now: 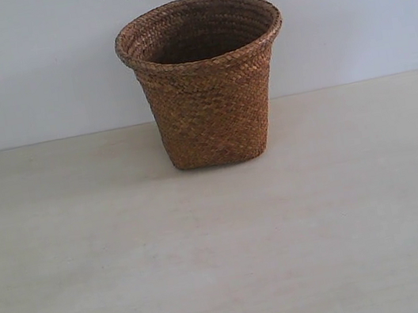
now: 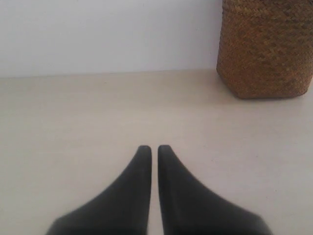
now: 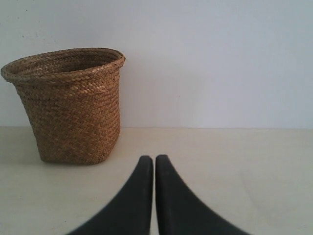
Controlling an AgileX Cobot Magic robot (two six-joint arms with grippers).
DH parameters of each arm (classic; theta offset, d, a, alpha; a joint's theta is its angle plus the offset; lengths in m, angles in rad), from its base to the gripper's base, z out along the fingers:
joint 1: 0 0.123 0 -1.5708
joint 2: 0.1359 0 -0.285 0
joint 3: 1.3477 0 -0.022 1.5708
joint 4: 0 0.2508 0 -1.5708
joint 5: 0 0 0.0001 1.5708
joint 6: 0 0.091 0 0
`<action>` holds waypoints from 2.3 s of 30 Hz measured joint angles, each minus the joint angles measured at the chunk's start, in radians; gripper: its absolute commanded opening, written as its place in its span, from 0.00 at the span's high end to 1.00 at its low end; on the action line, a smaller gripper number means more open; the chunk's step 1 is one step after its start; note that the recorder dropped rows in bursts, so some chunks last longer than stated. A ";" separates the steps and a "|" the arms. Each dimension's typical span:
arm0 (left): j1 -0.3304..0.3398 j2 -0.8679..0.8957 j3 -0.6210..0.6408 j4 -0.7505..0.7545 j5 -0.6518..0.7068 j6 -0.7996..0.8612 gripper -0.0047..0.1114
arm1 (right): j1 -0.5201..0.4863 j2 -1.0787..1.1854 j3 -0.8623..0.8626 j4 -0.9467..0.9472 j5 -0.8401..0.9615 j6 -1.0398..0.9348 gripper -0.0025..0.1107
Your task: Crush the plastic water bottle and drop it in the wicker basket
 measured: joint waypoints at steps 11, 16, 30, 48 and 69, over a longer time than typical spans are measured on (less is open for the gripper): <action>0.000 0.000 0.000 0.000 -0.002 0.007 0.93 | 0.000 0.000 0.000 0.000 0.000 0.000 0.98; 0.000 0.000 0.000 0.000 -0.002 0.007 0.93 | 0.000 0.000 0.000 0.000 0.000 0.000 0.98; 0.000 0.000 0.000 0.000 -0.002 0.007 0.93 | 0.000 0.000 0.000 -0.046 0.000 0.056 0.98; 0.000 0.000 0.000 0.000 -0.002 0.007 0.93 | 0.000 0.000 0.128 -0.305 0.008 0.369 0.98; 0.000 0.000 0.000 0.000 -0.002 0.007 0.93 | 0.000 0.000 0.130 -0.309 0.086 0.312 0.98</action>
